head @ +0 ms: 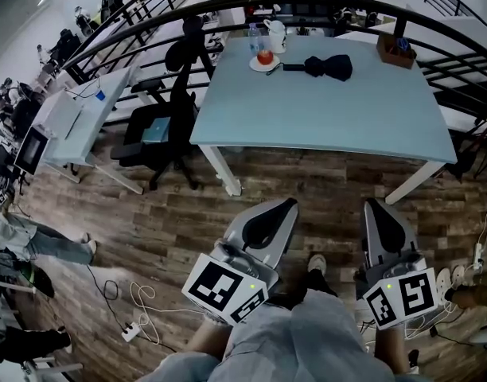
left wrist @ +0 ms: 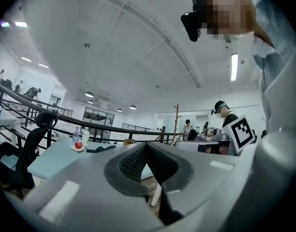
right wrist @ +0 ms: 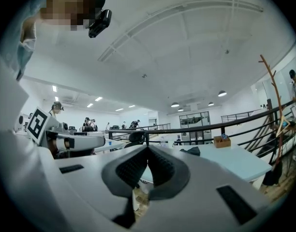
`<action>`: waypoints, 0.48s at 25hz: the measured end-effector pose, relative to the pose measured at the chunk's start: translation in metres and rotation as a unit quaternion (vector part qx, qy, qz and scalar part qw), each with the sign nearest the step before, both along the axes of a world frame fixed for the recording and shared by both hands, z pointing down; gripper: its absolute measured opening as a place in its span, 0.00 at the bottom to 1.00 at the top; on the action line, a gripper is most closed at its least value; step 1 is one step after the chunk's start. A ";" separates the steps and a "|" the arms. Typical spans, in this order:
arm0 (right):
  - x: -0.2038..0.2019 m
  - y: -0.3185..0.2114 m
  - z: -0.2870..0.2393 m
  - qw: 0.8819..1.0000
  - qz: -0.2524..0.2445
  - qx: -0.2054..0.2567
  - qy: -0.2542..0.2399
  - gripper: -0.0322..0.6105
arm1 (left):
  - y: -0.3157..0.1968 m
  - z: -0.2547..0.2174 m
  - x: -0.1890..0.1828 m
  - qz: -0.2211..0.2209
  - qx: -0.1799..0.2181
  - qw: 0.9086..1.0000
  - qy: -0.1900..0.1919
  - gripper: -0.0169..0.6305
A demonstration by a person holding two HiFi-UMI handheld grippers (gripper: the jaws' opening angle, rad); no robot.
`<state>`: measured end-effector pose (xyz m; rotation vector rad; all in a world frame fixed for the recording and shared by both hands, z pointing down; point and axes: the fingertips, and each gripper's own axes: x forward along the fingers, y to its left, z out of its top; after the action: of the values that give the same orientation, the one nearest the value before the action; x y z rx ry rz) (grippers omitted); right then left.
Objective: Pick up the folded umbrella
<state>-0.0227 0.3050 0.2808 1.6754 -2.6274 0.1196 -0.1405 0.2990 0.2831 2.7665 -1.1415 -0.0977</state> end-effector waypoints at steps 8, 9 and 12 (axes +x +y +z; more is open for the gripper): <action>0.032 -0.066 -0.003 0.999 -0.034 -0.002 -0.008 0.05 | -0.056 -0.004 0.044 -0.012 -0.001 1.000 -0.007 0.03; 0.035 -0.073 -0.003 0.999 -0.037 -0.001 -0.009 0.05 | -0.061 -0.004 0.048 -0.015 -0.001 1.000 -0.009 0.03; 0.043 -0.091 -0.002 0.999 -0.051 0.005 -0.005 0.05 | -0.077 -0.005 0.057 -0.025 0.004 1.000 -0.011 0.03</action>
<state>0.0203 0.2143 0.2788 1.5438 -2.7186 0.1147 -0.0839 0.2223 0.2781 2.7528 -1.2181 -0.0772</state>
